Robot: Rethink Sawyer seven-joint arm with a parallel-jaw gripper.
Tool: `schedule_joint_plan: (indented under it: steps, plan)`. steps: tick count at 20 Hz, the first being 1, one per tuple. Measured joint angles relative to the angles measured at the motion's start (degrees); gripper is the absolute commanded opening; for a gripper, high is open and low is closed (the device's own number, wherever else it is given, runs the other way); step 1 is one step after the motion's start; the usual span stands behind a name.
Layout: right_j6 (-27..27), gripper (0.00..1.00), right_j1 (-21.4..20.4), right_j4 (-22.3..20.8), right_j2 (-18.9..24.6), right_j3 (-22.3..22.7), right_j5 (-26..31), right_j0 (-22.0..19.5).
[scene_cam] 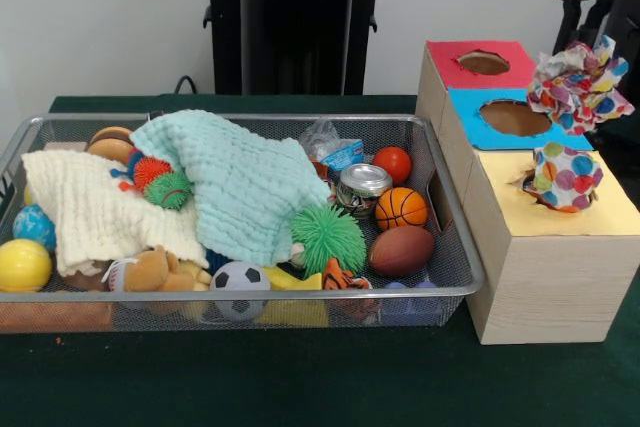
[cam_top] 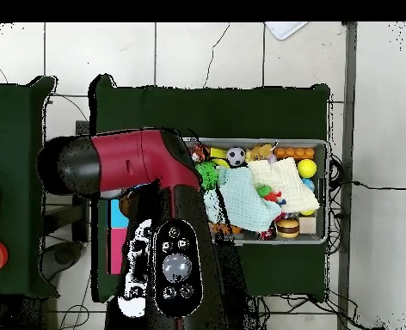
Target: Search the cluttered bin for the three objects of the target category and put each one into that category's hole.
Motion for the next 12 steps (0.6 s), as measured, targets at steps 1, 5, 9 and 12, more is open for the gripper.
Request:
schedule_joint_plan:
  steps: [1,5,9,12]
  plan:
    - [0.0,0.0,0.2,0.0,-0.1,-0.1,0.0,0.1]
    - [0.0,0.0,2.2,0.1,-0.9,-0.4,-1.2,0.7]
    - [0.0,0.0,4.4,0.1,-1.1,-0.9,-3.1,0.8]
    - [0.0,0.0,7.0,0.1,-1.3,-2.1,-4.8,0.9]
